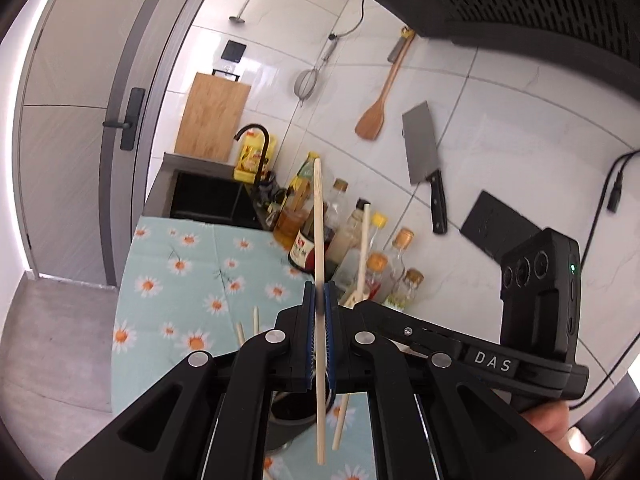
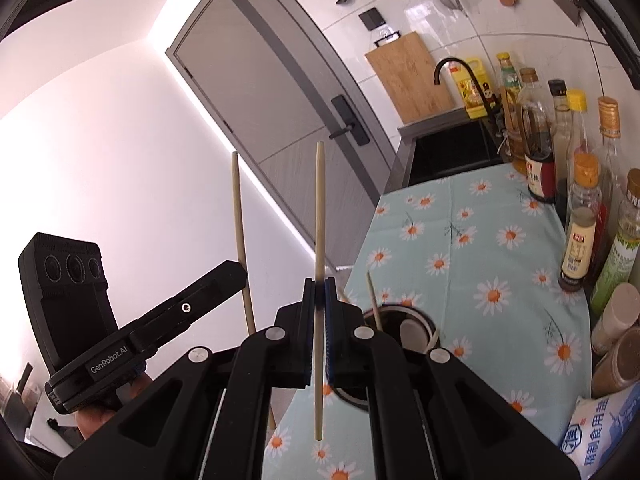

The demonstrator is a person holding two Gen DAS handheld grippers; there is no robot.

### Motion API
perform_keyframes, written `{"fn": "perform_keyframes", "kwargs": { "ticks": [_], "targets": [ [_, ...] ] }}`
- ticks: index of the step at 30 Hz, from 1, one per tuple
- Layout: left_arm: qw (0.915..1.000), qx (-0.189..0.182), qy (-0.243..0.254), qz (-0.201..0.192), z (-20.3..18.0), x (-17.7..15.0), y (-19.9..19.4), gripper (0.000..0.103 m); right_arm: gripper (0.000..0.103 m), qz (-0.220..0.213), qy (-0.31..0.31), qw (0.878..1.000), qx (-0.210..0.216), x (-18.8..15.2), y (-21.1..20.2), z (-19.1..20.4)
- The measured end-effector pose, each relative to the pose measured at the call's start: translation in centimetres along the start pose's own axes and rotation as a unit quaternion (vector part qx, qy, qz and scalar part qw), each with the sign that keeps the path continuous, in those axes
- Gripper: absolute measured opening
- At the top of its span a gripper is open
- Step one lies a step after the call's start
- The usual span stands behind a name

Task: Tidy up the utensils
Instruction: 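Carry chopstick with left tool while right tool carries its chopstick over the holder, then open both grippers, dropping the wooden chopsticks into the black holder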

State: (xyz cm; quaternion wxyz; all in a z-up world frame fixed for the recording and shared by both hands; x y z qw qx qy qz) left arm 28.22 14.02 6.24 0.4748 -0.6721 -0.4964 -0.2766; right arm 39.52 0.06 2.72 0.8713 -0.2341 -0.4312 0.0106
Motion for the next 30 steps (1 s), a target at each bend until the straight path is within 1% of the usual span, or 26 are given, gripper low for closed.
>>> {"fn": "perform_keyframes", "kwargs": {
  "ticks": [2,6,8,12,15,18,22,25,30],
  "targets": [
    [0.9999,-0.008,-0.002,-0.009,0.4,0.3,0.3,0.004,0.006,-0.016,0.003,1.0,-0.001,0.5,0.2,-0.3],
    [0.999,-0.024,-0.002,-0.038,1.0,0.8,0.6,0.004,0.006,-0.071,0.013,0.997,-0.013,1.0,-0.2,-1.0],
    [0.9982,-0.027,0.003,-0.053,1.3,0.8,0.9,0.004,0.006,-0.092,0.01,0.995,-0.029,1.0,-0.4,-1.3],
    [0.9963,-0.035,0.004,-0.079,1.9,0.7,1.4,0.004,0.006,-0.114,0.012,0.992,-0.046,1.0,-0.1,-2.3],
    [0.9947,-0.046,-0.013,-0.091,2.7,0.6,1.8,0.004,0.006,-0.121,0.018,0.991,-0.055,0.9,0.3,-2.9],
    [0.9939,-0.052,-0.013,-0.096,3.0,0.4,2.4,0.004,0.006,-0.121,0.025,0.99,-0.063,0.7,0.8,-3.5],
    [0.9934,-0.051,-0.01,-0.102,3.6,-0.3,2.9,0.004,0.006,-0.119,0.021,0.99,-0.07,0.2,1.4,-3.7],
    [0.9942,-0.048,-0.012,-0.096,4.1,-1.1,3.6,0.004,0.006,-0.116,0.008,0.99,-0.083,-0.3,2.0,-3.6],
    [0.9972,-0.037,-0.006,-0.065,4.2,-2.3,4.8,0.004,0.006,-0.094,-0.002,0.991,-0.093,-1.2,3.1,-3.6]
  ]
}}
Point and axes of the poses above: each gripper's, at about its wrist camera, not at the fingertips, and y roughly the way its jaws point, z to its left, x to its top, the point moved 3 cm from there along y, roughly the way its jaws point, and after that the axes turned 1 degree about -x, right-handed, at the moved point
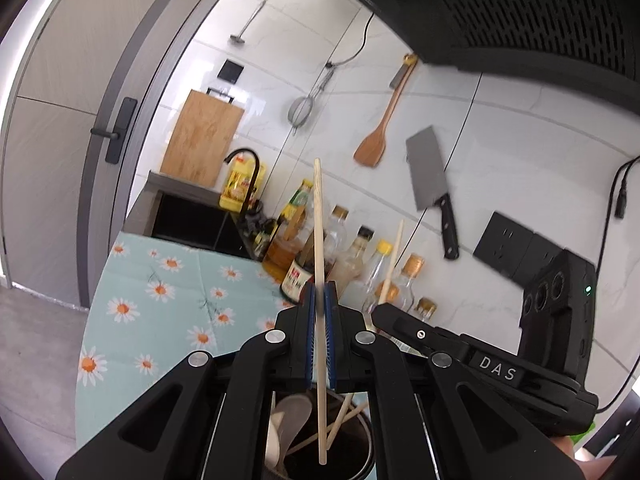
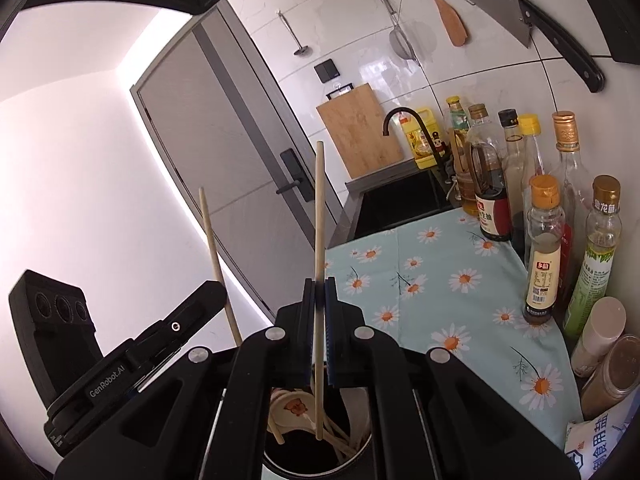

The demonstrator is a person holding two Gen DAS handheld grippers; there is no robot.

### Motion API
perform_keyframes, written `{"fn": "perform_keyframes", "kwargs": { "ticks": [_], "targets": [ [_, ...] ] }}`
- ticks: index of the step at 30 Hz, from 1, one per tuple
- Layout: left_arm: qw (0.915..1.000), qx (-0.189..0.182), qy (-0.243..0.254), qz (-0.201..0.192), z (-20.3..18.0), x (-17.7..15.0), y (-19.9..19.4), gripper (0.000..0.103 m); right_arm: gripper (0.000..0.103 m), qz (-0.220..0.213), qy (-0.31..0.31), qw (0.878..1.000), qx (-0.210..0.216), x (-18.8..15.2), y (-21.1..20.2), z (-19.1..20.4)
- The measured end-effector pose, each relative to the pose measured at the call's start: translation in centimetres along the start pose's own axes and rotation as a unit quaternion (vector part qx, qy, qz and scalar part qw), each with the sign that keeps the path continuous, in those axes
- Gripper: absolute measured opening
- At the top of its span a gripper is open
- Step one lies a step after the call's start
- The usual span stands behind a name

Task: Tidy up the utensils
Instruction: 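Open both grippers, dropping the wooden chopsticks into the black holder, then move both tools down to the last chopsticks beside the holder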

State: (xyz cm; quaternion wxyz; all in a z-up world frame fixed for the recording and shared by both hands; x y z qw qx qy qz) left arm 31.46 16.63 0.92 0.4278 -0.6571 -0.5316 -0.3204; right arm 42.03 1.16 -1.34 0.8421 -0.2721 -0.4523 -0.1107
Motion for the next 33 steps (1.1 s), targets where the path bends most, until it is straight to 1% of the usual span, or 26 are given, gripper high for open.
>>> {"fn": "perform_keyframes", "kwargs": {
  "ticks": [2,5,14,15,16,17,18,26,31,33],
  "targets": [
    [1.0,0.001,0.006,0.004,-0.2,-0.2,0.0,0.004,0.006,0.009,0.007,1.0,0.002,-0.2,0.2,0.0],
    [1.0,0.0,0.007,0.005,-0.4,-0.1,-0.3,0.005,0.02,0.013,0.014,1.0,-0.001,-0.4,0.0,-0.1],
    [0.9999,0.007,0.006,0.011,-1.1,-0.2,-1.6,0.006,0.02,0.008,0.007,1.0,0.002,-0.4,-2.2,0.7],
    [0.9999,0.007,0.007,0.012,-1.2,-0.2,-1.9,0.01,0.02,0.007,0.005,1.0,0.002,-0.4,-2.4,0.9],
    [0.9999,0.008,0.008,0.011,-1.4,-0.2,-2.1,0.026,0.02,0.007,0.003,1.0,0.002,-0.4,-2.7,1.0],
    [0.9999,0.006,0.009,0.011,-1.6,-0.1,-2.3,0.029,0.02,0.007,0.0,1.0,0.003,-0.4,-2.9,1.2],
    [0.9999,0.002,0.011,0.012,-1.8,-0.1,-2.7,0.029,0.02,0.006,-0.004,1.0,0.001,-0.4,-3.2,1.4],
    [0.9997,0.011,0.023,-0.004,-3.3,0.2,-5.9,0.029,0.02,0.008,-0.02,1.0,0.01,-0.9,-5.7,2.9],
    [0.9995,0.02,0.026,0.0,-4.0,-0.1,-8.1,0.031,0.024,0.021,-0.033,0.999,0.015,-1.5,-7.0,3.8],
    [0.9995,0.02,0.023,0.001,-4.0,-0.2,-8.7,0.032,0.03,0.027,-0.038,0.999,0.013,-1.8,-7.5,4.0]
  ]
}}
Point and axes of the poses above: each gripper's, at about its wrist camera, not at the fingertips, and y roughly the way its jaws point, z to its left, x to its top, the point moved 3 cm from there along y, roughly the way its jaws point, and after that the axes turned 1 degree about -x, right-handed, at the moved point
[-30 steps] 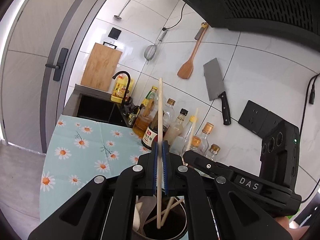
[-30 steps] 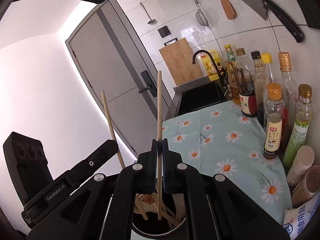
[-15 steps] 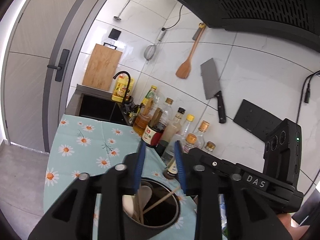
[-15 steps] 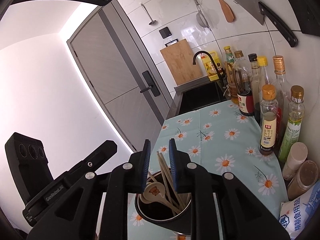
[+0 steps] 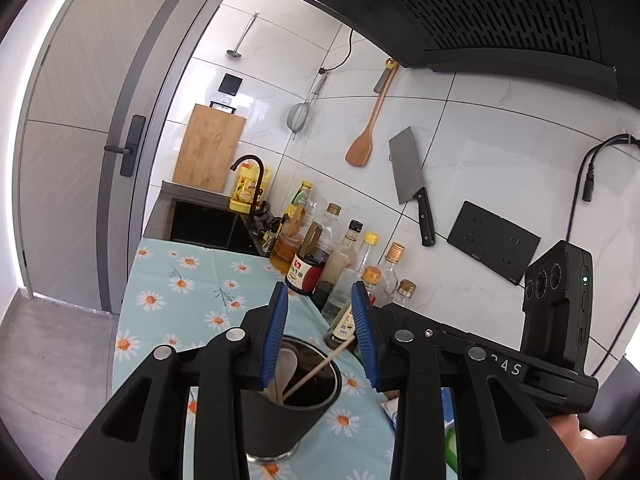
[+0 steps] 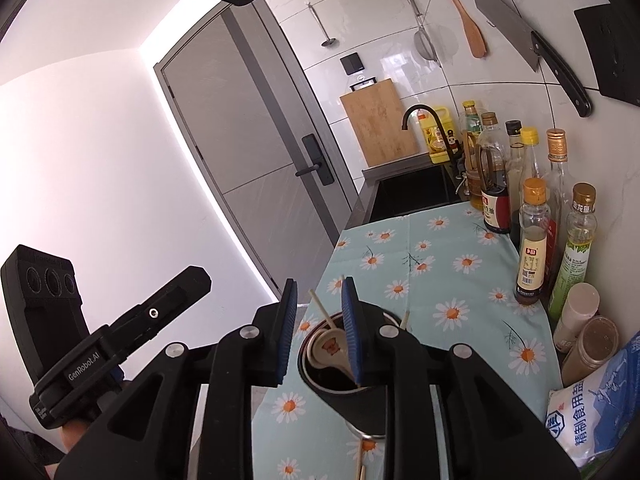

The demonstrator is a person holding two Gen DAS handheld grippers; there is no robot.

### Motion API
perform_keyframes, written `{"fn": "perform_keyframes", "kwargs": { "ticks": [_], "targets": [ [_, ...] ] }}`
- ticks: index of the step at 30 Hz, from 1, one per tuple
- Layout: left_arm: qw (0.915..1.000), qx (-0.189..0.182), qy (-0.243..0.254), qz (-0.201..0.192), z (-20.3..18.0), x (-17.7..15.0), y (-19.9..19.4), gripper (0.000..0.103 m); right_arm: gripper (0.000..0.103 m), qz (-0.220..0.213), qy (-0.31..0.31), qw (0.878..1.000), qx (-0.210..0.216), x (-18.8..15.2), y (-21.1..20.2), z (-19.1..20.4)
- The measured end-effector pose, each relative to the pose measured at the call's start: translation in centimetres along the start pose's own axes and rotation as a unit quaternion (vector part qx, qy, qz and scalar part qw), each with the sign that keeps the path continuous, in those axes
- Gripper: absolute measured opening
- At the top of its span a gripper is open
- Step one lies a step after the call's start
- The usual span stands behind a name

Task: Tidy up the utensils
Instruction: 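Move both tools down to the last chopsticks beside the holder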

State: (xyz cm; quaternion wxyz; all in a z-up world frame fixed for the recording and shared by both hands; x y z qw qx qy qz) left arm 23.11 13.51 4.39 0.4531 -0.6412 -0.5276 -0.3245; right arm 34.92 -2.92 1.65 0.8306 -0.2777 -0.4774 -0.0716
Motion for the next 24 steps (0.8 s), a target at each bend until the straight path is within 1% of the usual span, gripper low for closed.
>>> {"fn": "perform_keyframes", "kwargs": {
  "ticks": [2,5,6,8,9,10,16,20,24],
  "targets": [
    [0.9999,0.01,0.002,0.0,-0.1,-0.3,-0.8,0.033,0.034,0.013,0.0,1.0,-0.009,-0.4,-0.5,0.0],
    [0.9998,0.019,0.001,0.005,-0.1,-0.9,-1.8,0.033,0.041,0.031,0.006,0.999,-0.007,-1.1,-0.9,-0.2],
    [0.9998,0.021,-0.001,0.007,0.0,-1.1,-2.1,0.034,0.043,0.042,0.01,0.999,-0.005,-1.5,-1.1,-0.4],
    [0.9995,0.03,-0.002,0.008,0.0,-1.8,-2.8,0.036,0.045,0.061,0.019,0.998,-0.001,-2.3,-1.3,-0.9],
    [0.9993,0.034,-0.002,0.014,0.1,-2.3,-3.2,0.037,0.049,0.076,0.023,0.997,-0.001,-2.8,-1.4,-1.1],
    [0.9992,0.037,-0.004,0.018,0.1,-2.7,-3.4,0.037,0.05,0.091,0.029,0.995,0.0,-3.4,-1.3,-1.5],
    [0.9969,0.056,-0.018,0.052,0.6,-5.5,-3.9,0.037,0.05,0.172,0.068,0.983,0.0,-6.9,-0.3,-3.7],
    [0.9953,0.064,-0.027,0.069,0.7,-7.0,-4.3,0.037,0.05,0.205,0.077,0.976,-0.004,-8.7,0.3,-4.5],
    [0.9932,0.076,-0.033,0.081,0.9,-8.5,-4.7,0.037,0.05,0.233,0.084,0.969,0.003,-10.3,1.0,-4.8]
  ]
}}
Point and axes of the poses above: each gripper's, at about its wrist camera, not at the fingertips, and y roughly the way its jaws point, z to its left, x to its top, the point moved 3 cm from there along y, roughly the way its jaws point, and after that the axes turned 1 degree about -x, right-handed, at the moved point
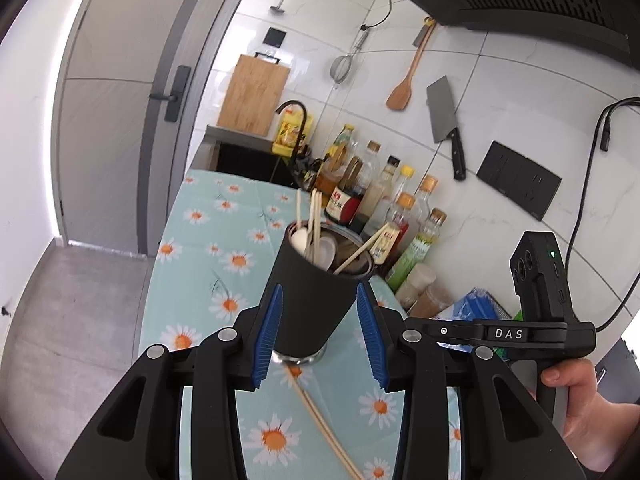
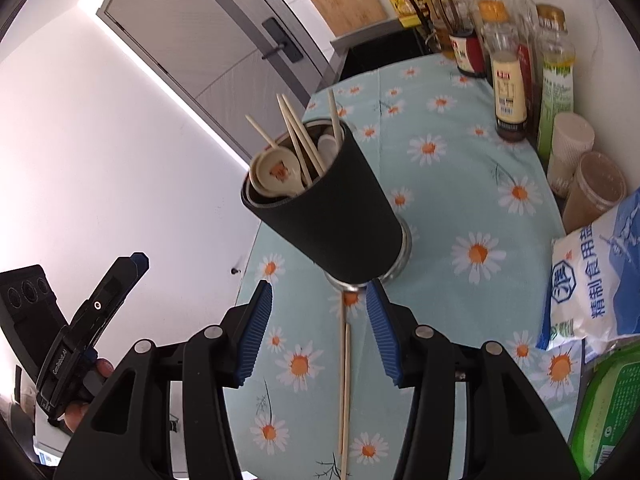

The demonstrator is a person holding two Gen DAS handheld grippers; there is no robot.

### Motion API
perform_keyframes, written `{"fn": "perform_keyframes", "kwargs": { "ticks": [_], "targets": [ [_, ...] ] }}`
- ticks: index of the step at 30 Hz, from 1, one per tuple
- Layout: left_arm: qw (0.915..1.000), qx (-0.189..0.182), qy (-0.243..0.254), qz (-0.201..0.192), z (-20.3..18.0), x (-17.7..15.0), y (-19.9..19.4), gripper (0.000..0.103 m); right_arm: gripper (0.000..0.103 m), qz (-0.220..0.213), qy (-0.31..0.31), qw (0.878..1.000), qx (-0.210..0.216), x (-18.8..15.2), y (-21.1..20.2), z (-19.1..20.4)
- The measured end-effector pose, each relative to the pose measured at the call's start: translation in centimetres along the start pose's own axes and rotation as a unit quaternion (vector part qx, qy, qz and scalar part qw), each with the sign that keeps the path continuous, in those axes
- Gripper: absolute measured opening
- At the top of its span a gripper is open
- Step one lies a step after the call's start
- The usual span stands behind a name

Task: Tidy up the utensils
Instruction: 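Move both tools down to the last chopsticks beside the holder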

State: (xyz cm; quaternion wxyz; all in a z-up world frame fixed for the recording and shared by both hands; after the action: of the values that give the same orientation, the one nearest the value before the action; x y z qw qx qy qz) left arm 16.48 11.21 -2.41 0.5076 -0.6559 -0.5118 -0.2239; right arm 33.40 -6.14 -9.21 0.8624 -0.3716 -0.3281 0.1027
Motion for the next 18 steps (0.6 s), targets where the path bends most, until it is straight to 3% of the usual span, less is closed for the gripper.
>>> {"fn": "perform_keyframes", "kwargs": {
  "ticks": [8,13,18],
  "targets": [
    [0.999,0.015,-0.026,0.032,1.2,-3.1,0.2,0.037,0.05,0.082,0.011,0.997,0.0,-2.0,3.6,-0.8],
    [0.9972,0.023,-0.045,0.055,2.3,-5.4,0.4,0.037,0.048,0.166,0.021,0.986,0.002,-4.0,6.8,-0.6],
    [0.9943,0.03,-0.064,0.079,3.5,-7.2,0.6,0.037,0.033,0.229,0.017,0.973,-0.035,-5.5,9.5,-0.7]
  ]
}}
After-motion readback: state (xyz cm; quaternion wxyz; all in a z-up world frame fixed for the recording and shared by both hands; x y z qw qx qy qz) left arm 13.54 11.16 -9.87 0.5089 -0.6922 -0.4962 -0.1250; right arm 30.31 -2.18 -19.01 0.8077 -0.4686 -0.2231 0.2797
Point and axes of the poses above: each gripper's, at about its wrist camera, not at the fingertips, and y roughly the way its jaws point, z to its left, x to its top, the point moved 3 cm from there along y, roughly the way its jaws point, and after that the axes turned 1 degree about -x, right-handed, at the moved point
